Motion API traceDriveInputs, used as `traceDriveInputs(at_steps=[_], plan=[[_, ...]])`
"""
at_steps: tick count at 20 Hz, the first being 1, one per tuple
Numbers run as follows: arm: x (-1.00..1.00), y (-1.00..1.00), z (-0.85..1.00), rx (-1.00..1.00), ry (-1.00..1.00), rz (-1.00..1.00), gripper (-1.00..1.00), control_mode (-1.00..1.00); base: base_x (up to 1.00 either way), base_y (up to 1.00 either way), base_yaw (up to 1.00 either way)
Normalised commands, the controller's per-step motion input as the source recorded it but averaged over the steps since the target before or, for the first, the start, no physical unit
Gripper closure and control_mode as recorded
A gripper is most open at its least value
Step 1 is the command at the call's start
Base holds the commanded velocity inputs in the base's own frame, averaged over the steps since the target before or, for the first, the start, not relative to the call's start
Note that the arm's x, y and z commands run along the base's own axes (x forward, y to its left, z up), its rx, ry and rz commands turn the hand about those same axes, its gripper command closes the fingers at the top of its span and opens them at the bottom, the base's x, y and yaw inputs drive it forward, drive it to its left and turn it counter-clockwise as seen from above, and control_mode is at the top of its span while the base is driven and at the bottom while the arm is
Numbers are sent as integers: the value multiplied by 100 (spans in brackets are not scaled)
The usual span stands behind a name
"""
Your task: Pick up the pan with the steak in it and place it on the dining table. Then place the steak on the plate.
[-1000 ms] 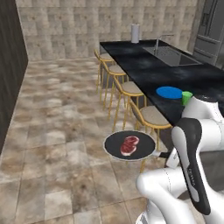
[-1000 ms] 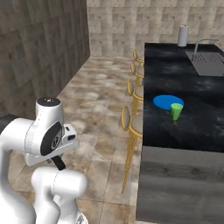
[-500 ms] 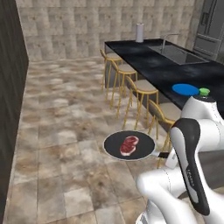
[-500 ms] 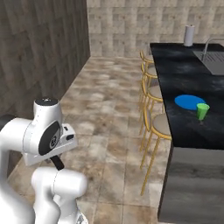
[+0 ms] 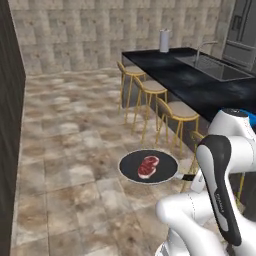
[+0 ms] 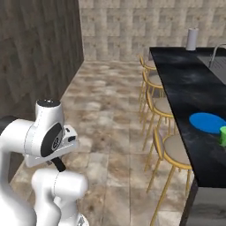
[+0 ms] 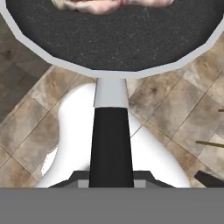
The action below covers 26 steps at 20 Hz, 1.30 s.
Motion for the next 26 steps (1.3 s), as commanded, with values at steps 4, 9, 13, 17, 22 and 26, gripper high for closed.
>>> traceDriveInputs(at_steps=[4, 9, 13, 17, 22, 26], plan=[[0, 0, 0, 0, 0, 0, 100, 100, 100, 59, -13], [0, 0, 0, 0, 0, 0, 100, 100, 100, 59, -13], [0, 0, 0, 0, 0, 0, 100, 100, 100, 59, -13], [0, 0, 0, 0, 0, 0, 100, 100, 100, 57, -12], [0, 0, 0, 0, 0, 0, 100, 100, 72, 24, -24], [0, 0, 0, 0, 0, 0, 100, 100, 0, 0, -50]])
